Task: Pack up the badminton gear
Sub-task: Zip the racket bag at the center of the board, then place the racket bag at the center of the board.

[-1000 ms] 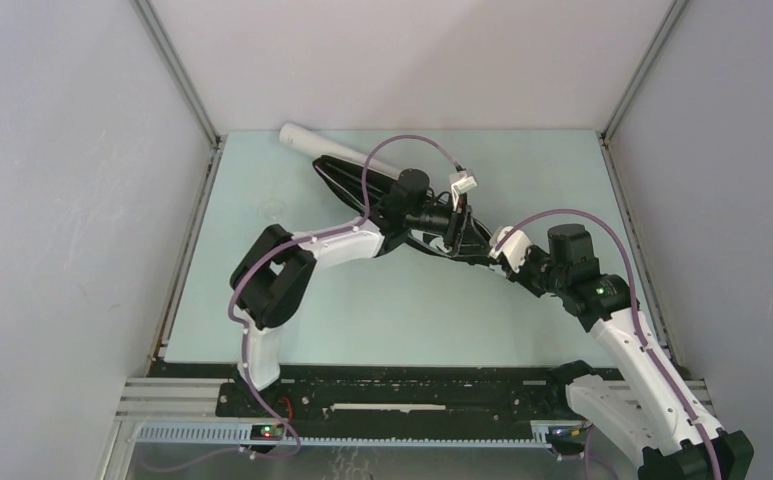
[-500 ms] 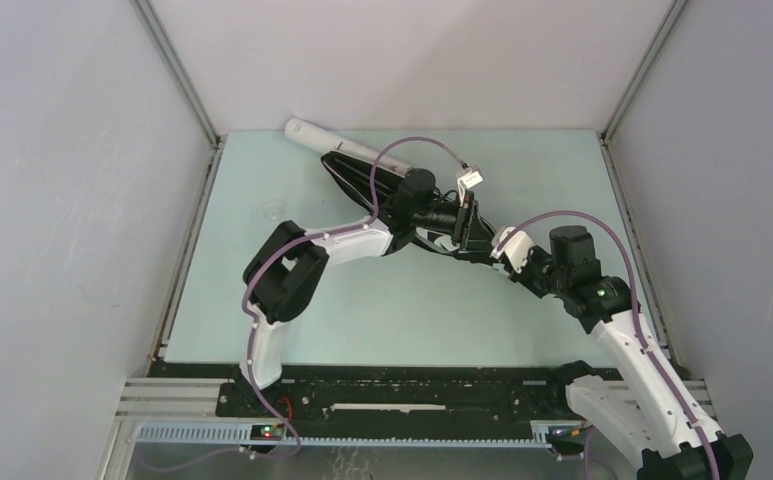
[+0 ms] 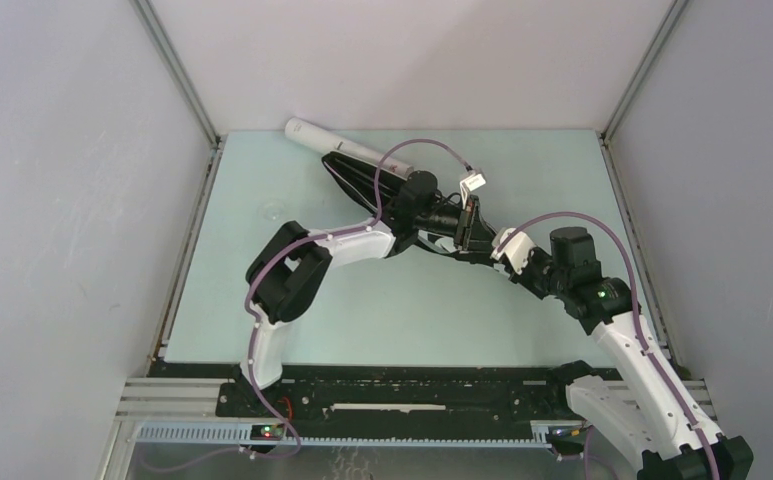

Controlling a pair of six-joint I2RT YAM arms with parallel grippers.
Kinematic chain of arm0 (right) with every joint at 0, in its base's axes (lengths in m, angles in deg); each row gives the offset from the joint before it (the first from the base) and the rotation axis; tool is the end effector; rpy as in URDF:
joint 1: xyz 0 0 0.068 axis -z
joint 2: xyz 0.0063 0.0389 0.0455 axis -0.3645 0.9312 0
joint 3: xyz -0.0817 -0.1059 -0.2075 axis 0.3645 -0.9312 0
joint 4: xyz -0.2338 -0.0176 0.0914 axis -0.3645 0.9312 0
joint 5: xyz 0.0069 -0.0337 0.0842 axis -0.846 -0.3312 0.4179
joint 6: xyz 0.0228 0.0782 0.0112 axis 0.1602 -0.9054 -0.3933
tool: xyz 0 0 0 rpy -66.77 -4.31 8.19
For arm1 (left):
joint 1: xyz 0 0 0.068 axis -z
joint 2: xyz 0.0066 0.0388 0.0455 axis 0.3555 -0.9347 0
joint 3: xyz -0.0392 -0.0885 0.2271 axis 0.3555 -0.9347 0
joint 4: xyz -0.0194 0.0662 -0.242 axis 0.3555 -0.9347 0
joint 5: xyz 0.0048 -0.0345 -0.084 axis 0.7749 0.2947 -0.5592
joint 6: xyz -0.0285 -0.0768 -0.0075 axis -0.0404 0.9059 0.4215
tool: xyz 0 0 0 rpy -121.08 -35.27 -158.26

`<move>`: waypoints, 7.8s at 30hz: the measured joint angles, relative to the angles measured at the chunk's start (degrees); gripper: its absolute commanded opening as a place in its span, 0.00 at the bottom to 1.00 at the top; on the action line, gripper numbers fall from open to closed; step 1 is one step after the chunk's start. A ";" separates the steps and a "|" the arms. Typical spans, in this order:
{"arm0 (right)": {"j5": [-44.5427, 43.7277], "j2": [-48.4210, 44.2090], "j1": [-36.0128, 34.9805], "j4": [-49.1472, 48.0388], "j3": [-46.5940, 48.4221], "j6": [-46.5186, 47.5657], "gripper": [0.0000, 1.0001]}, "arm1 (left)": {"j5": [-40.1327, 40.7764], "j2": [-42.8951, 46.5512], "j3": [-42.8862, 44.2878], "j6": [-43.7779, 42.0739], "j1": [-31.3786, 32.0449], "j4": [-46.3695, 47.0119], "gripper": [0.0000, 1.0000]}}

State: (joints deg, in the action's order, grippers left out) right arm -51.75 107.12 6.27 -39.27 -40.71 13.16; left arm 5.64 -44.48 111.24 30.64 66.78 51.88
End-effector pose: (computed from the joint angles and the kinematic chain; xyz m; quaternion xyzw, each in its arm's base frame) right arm 0.1877 0.0669 0.2275 -0.4938 0.7685 -0.0039 0.4070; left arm 0.2857 -0.3786 0.2219 0.3819 0.6179 -0.6380 0.2557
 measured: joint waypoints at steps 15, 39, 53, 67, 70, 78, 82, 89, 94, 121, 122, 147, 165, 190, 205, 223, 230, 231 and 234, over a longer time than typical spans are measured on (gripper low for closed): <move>-0.15 -0.28 0.48 0.37 -0.02 0.26 0.00 | -0.17 0.52 -0.02 -0.63 -0.07 -1.64 0.00; 2.78 -0.31 3.08 0.02 -0.04 2.05 0.00 | 0.15 4.09 -2.78 -3.21 -1.03 -6.05 0.00; 4.52 -0.13 4.22 -0.11 -0.04 2.58 0.00 | -1.64 4.39 -2.95 -6.16 -1.90 -7.72 0.00; 5.84 0.37 4.83 -0.96 -0.07 2.84 0.00 | -3.52 4.59 -2.95 -9.09 -3.69 -10.38 0.03; 6.34 0.39 5.18 -1.03 -0.15 2.99 0.00 | -3.91 4.59 -2.95 -10.19 -4.04 -11.39 0.05; 7.72 0.24 6.19 -1.01 -0.37 3.67 0.00 | -4.98 4.59 -2.82 -11.89 -5.62 -13.70 0.07; 7.91 -0.07 6.88 -0.96 -0.39 4.02 0.00 | -5.38 4.57 -2.82 -12.28 -7.93 -15.37 0.09; 7.80 -1.18 8.52 -0.09 -0.39 4.90 0.00 | -5.92 4.46 -2.82 -14.03 -12.98 -20.31 0.09; 8.02 -2.12 10.58 0.96 -0.39 6.14 0.00 | -6.29 4.39 -2.73 -17.94 -17.40 -25.81 0.09; 15.26 -2.97 20.39 3.63 -0.63 14.05 0.00 | -7.17 -3.08 17.64 -40.41 -35.93 -65.22 0.04; 15.58 -2.93 20.70 3.58 -0.63 14.27 0.00 | -6.97 -3.48 19.06 -41.35 -36.50 -67.28 0.04; 26.05 1.38 31.67 4.87 0.39 23.19 0.00 | 1.03 -7.63 31.17 -60.83 -55.95 -95.91 0.08; 14.16 3.10 31.61 3.45 2.03 19.32 0.00 | 14.82 3.98 13.99 -68.41 -69.40 -84.54 0.16; 2.21 5.97 -0.42 -5.11 0.90 14.71 0.00 | 19.30 15.69 0.35 -58.86 -66.01 -70.51 0.18; -1.75 29.29 -11.04 -24.15 7.58 14.16 0.00 | 22.60 24.13 -2.03 -53.27 -64.08 -67.63 0.18; -6.75 41.64 -27.28 -28.65 16.22 10.36 0.07 | 26.67 32.26 -7.87 -47.54 -64.50 -61.55 0.25; -10.71 45.92 -28.74 -30.97 17.40 11.39 0.29 | 26.27 39.95 -10.67 -46.10 -64.57 -59.80 0.30; -11.41 46.14 -28.94 -31.01 17.44 11.37 0.34 | 26.10 40.74 -11.13 -46.03 -64.57 -59.56 0.30; -14.08 47.69 -30.03 -30.77 17.77 11.08 0.42 | 25.16 42.36 -12.52 -45.97 -64.57 -59.21 0.31</move>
State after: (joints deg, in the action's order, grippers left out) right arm -65.82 154.82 -23.77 -70.04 -22.94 24.25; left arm 30.80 -2.12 98.72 -15.32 2.21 -7.33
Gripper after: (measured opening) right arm 0.350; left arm 0.300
